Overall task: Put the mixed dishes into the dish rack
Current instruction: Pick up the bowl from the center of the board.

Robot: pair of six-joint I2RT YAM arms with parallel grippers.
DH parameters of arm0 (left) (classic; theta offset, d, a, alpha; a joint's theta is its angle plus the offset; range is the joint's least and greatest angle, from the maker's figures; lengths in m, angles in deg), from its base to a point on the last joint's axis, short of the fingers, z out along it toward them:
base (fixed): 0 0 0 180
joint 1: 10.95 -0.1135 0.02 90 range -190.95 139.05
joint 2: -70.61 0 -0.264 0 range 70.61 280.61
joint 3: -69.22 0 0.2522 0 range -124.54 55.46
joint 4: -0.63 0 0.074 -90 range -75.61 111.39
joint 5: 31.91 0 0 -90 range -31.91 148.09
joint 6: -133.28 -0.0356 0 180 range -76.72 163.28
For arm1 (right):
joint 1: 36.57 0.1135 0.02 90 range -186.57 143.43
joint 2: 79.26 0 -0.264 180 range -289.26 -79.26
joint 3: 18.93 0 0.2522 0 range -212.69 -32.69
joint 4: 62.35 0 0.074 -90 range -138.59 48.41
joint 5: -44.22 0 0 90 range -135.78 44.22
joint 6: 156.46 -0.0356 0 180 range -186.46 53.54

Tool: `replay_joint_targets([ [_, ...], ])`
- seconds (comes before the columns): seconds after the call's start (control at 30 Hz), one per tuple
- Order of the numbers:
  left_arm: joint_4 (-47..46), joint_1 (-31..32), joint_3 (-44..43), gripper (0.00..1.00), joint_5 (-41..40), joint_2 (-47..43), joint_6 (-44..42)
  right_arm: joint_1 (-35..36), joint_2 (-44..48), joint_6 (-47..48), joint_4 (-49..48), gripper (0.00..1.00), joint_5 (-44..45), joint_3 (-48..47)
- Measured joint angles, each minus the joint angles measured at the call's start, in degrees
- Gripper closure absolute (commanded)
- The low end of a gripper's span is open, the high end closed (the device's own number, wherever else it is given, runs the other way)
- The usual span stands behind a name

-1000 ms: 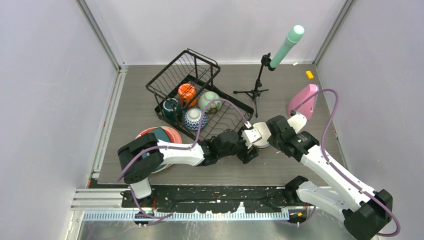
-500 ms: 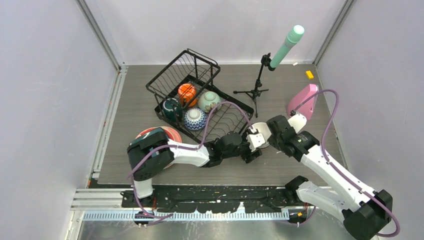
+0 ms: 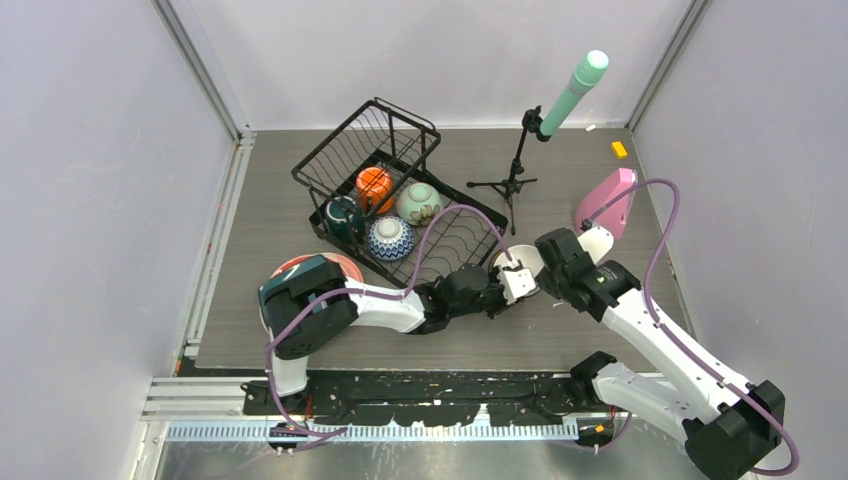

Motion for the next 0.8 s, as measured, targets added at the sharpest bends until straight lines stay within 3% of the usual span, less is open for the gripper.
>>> replay_joint_targets([
  [0.2, 1.0, 0.2, -0.6, 0.99, 1.8, 0.3, -0.4, -0.3, -0.3, 0.1, -1.1, 1.00, -1.1, -0.8],
  [0.6, 5.3, 0.5, -2.7, 1.00, 3.0, 0.6, 0.0, -0.8, -0.6, 0.0, -1.2, 0.98, -1.0, -1.2],
  [0.8, 5.2, 0.5, -2.7, 1.00, 2.9, 0.6, 0.1, -2.3, -0.3, 0.0, -0.9, 0.72, -0.8, -1.2],
])
